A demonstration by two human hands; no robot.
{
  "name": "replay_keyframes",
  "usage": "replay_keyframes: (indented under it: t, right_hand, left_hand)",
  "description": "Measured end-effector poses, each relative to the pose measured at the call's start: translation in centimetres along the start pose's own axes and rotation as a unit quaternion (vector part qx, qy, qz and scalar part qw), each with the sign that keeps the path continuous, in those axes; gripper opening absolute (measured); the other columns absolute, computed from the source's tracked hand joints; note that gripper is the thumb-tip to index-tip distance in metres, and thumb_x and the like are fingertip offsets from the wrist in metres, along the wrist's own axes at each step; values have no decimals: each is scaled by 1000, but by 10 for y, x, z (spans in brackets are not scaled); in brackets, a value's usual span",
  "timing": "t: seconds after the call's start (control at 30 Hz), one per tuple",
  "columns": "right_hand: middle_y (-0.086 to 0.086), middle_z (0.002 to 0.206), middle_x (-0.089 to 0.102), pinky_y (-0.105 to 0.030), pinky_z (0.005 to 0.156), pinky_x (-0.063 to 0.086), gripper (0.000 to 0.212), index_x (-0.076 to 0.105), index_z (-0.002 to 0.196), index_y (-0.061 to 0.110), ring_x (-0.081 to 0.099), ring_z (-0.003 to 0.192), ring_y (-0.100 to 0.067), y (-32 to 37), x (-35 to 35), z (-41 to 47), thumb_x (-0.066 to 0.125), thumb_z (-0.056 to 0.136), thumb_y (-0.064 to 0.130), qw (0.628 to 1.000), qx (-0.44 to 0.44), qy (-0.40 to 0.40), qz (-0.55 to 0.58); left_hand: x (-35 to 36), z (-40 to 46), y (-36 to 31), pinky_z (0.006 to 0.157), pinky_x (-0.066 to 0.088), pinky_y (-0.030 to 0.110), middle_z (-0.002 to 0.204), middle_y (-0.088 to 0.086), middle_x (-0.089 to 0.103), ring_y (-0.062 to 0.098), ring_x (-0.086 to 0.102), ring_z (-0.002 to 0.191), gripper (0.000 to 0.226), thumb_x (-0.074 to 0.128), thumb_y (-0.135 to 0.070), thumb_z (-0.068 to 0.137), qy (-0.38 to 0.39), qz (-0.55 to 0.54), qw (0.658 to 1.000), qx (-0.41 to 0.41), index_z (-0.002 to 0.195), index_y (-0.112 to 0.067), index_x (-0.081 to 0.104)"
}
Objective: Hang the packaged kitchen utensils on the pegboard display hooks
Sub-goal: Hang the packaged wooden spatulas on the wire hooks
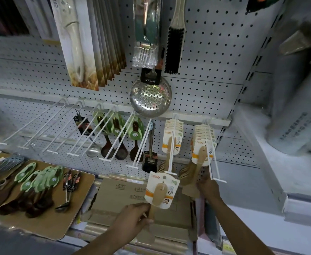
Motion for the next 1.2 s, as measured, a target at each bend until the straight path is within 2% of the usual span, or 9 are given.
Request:
replay_keyframes:
  t: [0.17,0.27,0.4,0.57,0.73,0.8,0.93,1.03,1.2]
  right_hand:
    - [4,97,66,-17,74,51,17,66,98,27,63,86,-9,4,-2,-62,69,84,17,993,-36,109,-7]
    - [6,94,73,-12,77,53,28,70,105,11,68,85,2,30,-3,-115,63,86,-8,973,-96,194,81]
    - [7,111,74,-27,94,53,31,73,109,21,68,108,-13,48,2,-160,74,83,4,945,-153,246,148]
    - [4,103,76,-32,90,56,24,76,102,19,71,102,-15,52,15,-188,78,80,11,948,-125,212,203]
    - [-6,83,78,-39,79,55,15,79,80,17,72,82,-16,43,27,-201,80,75,3,965,-68,172,187]
    - [-11,76,76,-38,75,54,12,78,72,14,69,74,-17,41,32,-205,81,73,2,965,-55,173,191]
    - [-10,77,77,-33,74,55,11,79,76,7,69,74,-13,43,38,-207,85,68,2,964,-30,166,206]
    - [-5,77,77,-28,70,56,14,78,75,9,70,73,-9,49,42,-205,84,68,-1,964,-15,154,215]
    - [-10,82,77,-47,83,58,13,79,78,7,72,79,-20,54,50,-196,82,70,-3,963,-5,148,224]
  left_hand:
    - [8,6,-9,73,49,14,87,-23,66,-3,63,84,15,70,-38,85,-17,-16,1000,10,92,-27,63]
    - [14,11,-12,77,53,22,89,-17,70,-2,65,85,15,72,-40,82,-13,-31,999,16,86,-29,62]
    - [27,14,-14,77,54,24,86,-15,71,-1,66,81,13,73,-31,79,-18,-37,999,22,85,-27,63]
    - [39,8,-17,68,44,7,86,-24,69,-4,65,84,24,73,-29,78,-11,-47,998,39,102,-30,69]
    - [51,-1,-11,61,37,2,62,-34,58,-17,56,64,14,76,-29,78,15,-65,998,17,89,-22,71]
    - [54,-5,-6,60,40,5,62,-39,58,-15,59,66,8,77,-27,79,36,-87,996,-4,79,-21,71]
    - [60,-13,17,71,56,26,72,-21,71,0,69,72,9,75,-38,69,64,-118,990,-34,65,-34,68]
    - [61,-15,24,63,50,18,64,-24,68,-2,66,66,18,79,-32,74,60,-109,991,-49,61,-35,67]
    - [58,-7,31,71,53,23,70,-23,70,-2,68,71,19,78,-32,74,61,-107,991,-52,62,-41,67]
Point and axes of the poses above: each hand's wrist, its own z-axis towards the middle knuckle, its own x-axis out of the palm, y = z × x, the point moved 1 cm from there along z, towards the middle knuckle
